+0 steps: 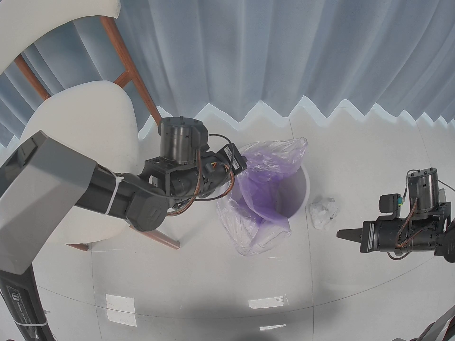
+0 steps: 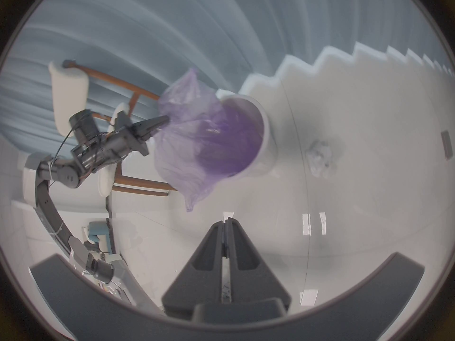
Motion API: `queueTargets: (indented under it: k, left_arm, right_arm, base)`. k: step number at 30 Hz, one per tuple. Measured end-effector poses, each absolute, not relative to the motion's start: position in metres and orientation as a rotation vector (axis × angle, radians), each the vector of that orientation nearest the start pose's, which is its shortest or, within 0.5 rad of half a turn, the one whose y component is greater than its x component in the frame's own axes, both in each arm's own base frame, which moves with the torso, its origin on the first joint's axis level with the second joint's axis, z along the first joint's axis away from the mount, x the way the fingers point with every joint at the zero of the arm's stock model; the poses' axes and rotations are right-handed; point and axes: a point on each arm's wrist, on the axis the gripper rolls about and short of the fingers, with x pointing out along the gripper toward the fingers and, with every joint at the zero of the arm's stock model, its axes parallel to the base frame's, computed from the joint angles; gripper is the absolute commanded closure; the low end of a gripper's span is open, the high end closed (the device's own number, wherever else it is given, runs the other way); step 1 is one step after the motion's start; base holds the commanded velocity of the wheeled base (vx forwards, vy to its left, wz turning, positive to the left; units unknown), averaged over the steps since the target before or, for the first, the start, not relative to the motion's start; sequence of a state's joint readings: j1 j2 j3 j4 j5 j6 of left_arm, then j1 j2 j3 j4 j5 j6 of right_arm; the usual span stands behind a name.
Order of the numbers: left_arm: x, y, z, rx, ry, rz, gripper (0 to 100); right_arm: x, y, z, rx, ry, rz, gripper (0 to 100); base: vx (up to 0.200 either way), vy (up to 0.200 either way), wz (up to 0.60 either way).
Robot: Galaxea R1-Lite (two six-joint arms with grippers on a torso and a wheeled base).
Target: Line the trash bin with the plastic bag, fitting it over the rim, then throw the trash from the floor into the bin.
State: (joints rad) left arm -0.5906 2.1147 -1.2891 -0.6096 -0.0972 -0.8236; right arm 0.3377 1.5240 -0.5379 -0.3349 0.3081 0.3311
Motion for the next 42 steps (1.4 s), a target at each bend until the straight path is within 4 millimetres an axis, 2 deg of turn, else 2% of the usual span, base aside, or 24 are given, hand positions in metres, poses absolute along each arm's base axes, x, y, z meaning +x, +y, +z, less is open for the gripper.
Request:
queueTargets:
  k: [6,7,13,18,26,33,37,42]
  left_arm:
    - [0.368,-0.243,0.158,-0.808,0.504,-0.488,100]
    - [0.370,-0.242,0.158,-0.813,0.503,-0.478,100]
    - [0.377,-0.238,0.154,-0.823,0.500,-0.451,100]
    - [0.379,-0.238,0.154,-0.824,0.496,-0.449,100]
    - [0.379,-0.238,0.155,-0.821,0.492,-0.448,100]
    - [0.376,-0.243,0.157,-0.813,0.487,-0.462,100]
    - [0.372,-0.249,0.158,-0.810,0.489,-0.478,100]
    - [0.368,-0.253,0.159,-0.807,0.493,-0.489,100]
  right_arm:
    - [0.218,0.091,0.123,0.215,0.691,0.536,100]
    - [0.219,0.093,0.120,0.199,0.691,0.540,0]
    - [0.222,0.106,0.108,0.164,0.724,0.578,0]
    - [0.226,0.128,0.102,0.105,0.709,0.623,0]
    - [0.251,0.164,0.110,-0.020,0.420,0.657,0]
    - [0.274,0.158,0.120,-0.113,0.300,0.590,0]
    - [0.281,0.158,0.115,-0.125,0.302,0.589,0]
    - [0.291,0.169,0.106,-0.129,0.306,0.620,0]
  base:
    - [0.000,0.000,0.00]
    - [0.000,0.000,0.00]
    - [0.000,0.000,0.00]
    - [0.000,0.000,0.00]
    - [0.000,0.000,0.00]
    - [0.000,0.000,0.00]
    - [0.000,0.000,0.00]
    - [0.000,0.000,0.00]
